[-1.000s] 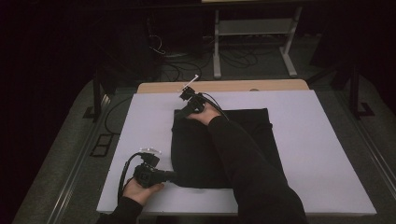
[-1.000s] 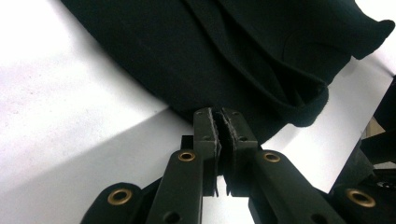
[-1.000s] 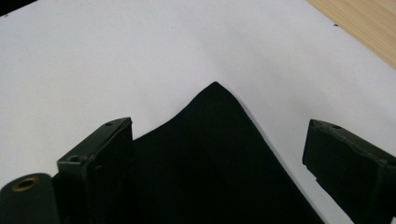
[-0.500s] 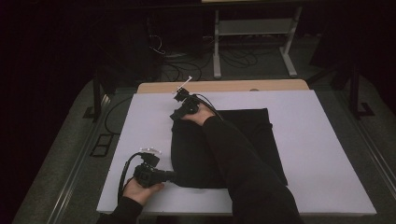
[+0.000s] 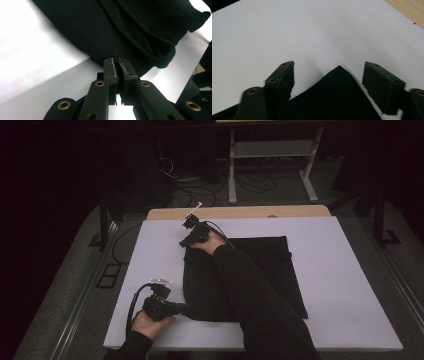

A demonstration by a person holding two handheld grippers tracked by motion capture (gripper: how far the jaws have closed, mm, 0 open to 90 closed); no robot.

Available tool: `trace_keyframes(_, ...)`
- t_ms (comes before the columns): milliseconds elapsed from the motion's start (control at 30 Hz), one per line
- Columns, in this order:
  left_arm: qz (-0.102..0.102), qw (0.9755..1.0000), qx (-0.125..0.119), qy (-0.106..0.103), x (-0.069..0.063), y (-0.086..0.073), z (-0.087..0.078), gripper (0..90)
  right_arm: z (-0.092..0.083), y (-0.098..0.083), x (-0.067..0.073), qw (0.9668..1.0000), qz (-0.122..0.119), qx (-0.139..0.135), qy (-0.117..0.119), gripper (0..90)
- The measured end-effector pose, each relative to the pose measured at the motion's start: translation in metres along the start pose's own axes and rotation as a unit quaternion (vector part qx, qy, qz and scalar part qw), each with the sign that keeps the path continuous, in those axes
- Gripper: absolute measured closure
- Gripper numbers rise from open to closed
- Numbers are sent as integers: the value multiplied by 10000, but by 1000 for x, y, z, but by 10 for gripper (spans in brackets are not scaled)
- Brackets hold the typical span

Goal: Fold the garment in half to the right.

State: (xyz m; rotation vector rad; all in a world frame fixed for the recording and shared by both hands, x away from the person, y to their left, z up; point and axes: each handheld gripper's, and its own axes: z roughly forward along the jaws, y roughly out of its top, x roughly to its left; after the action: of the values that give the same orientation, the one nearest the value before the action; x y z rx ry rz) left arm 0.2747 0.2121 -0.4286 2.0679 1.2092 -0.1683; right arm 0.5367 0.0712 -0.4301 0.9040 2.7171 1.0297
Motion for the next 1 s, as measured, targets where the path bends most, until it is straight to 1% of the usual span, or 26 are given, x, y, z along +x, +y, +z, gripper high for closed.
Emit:
trace_keyframes(67, 4, 10000, 3, 4, 0, 0, 0, 838, 1, 1, 0, 10000, -14, 13, -32, 308)
trace_keyframes(133, 3, 10000, 6, 4, 0, 0, 0, 838, 2, 2, 0, 10000, 25, 13, -82, 348)
trace_keyframes(200, 3, 10000, 6, 4, 0, 0, 0, 838, 2, 2, 0, 9999, 24, -12, -133, 406)
trace_keyframes(233, 3, 10000, 5, 6, 0, 0, 0, 838, 2, 2, -1, 9999, 25, -44, -156, 419)
trace_keyframes(267, 2, 10000, 4, 2, 0, 0, 0, 838, 2, 3, -1, 9999, 47, -35, -136, 428)
trace_keyframes(400, 2, 10000, 11, 5, 0, 0, 0, 838, 4, 3, -1, 9998, 64, 12, -186, 476)
trace_keyframes(500, 3, 10000, 13, 3, 0, 0, 0, 838, 6, 3, -1, 9996, 87, 53, -275, 529)
trace_keyframes(567, 3, 10000, 16, 5, 0, 0, 0, 838, 7, 3, -1, 9994, 55, 86, -327, 558)
trace_keyframes(633, 3, 10000, 18, 6, 0, 0, 0, 838, 7, 2, -1, 9994, 60, 90, -342, 580)
trace_keyframes(767, -18, 10000, -7, 3, 1, 0, -1, 838, 8, 2, -1, 9991, 35, 181, -388, 702)
trace_keyframes(867, -9, 10000, -17, 4, 1, 0, -1, 838, 7, 2, -1, 9991, 72, 250, -331, 821)
trace_keyframes(900, -12, 10000, -19, -2, 1, 0, -1, 838, 7, 2, -1, 9991, 60, 265, -328, 847)
trace_keyframes(1000, -44, 10000, -54, -18, 2, 0, -2, 838, 2, 3, 0, 9990, 32, 311, -331, 861)
